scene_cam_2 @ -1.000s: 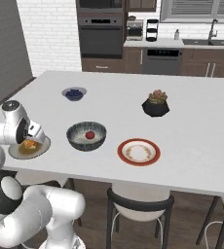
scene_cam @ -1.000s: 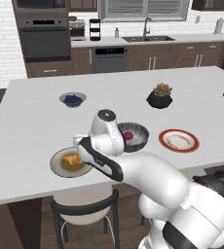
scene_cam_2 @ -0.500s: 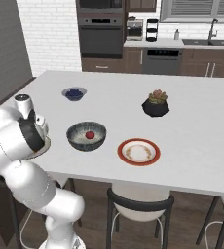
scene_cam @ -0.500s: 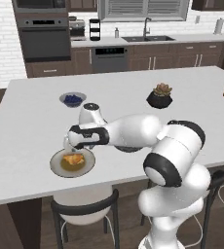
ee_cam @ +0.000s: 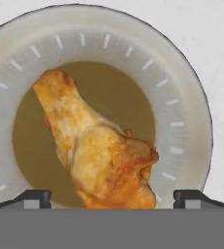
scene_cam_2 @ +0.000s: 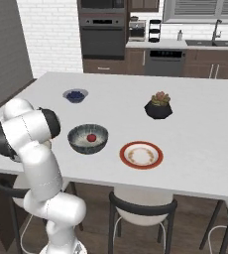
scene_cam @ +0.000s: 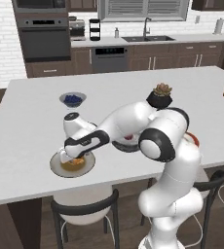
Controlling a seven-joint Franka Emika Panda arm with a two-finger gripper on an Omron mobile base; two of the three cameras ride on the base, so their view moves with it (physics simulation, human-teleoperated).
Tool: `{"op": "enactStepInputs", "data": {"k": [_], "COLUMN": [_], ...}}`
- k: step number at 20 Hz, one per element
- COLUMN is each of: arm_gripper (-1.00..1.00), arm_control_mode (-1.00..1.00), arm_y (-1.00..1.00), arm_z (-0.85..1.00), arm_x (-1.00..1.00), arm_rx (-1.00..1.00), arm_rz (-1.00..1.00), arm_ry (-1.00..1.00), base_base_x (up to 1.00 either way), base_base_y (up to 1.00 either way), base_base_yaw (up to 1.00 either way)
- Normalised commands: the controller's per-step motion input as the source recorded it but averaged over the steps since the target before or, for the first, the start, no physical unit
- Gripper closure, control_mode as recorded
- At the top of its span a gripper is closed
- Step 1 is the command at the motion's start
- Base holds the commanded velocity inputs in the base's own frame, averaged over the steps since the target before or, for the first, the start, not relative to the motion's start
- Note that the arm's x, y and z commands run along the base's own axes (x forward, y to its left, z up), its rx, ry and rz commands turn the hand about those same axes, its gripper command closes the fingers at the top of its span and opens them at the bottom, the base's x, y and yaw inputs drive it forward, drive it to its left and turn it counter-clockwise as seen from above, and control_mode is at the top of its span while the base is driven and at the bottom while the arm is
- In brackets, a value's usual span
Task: Pick the chicken drumstick and tomato from their plates and place them in the bowl. Then put the bowl in the fridge.
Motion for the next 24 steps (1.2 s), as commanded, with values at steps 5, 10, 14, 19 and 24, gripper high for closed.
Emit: {"op": "enactStepInputs", "data": {"k": [5, 10, 14, 19, 24], "arm_gripper": [-1.00, 1.00, 1.00, 1.00, 1.00], "arm_control_mode": [-1.00, -1.00, -1.00, -1.00, -1.00], "arm_y": [0.00, 0.00, -0.11, -0.57, -0.93], "arm_z": [-0.44, -0.29, -0.01, 0.50, 0.91], "arm_x": [0.14, 0.17, -0.12, -0.49, -0.01], "arm_rx": [-0.08, -0.06, 0.00, 0.06, 0.12], "arm_rz": [0.14, 0.11, 0.00, -0.03, -0.16], "arm_ry": [0.00, -0.02, -0.02, -0.17, -0.23], "base_base_x": [0.00, 0.00, 0.00, 0.00, 0.00], "base_base_y": [0.00, 0.00, 0.00, 0.00, 0.00], "base_base_yaw": [0.00, 0.00, 0.00, 0.00, 0.00]}}
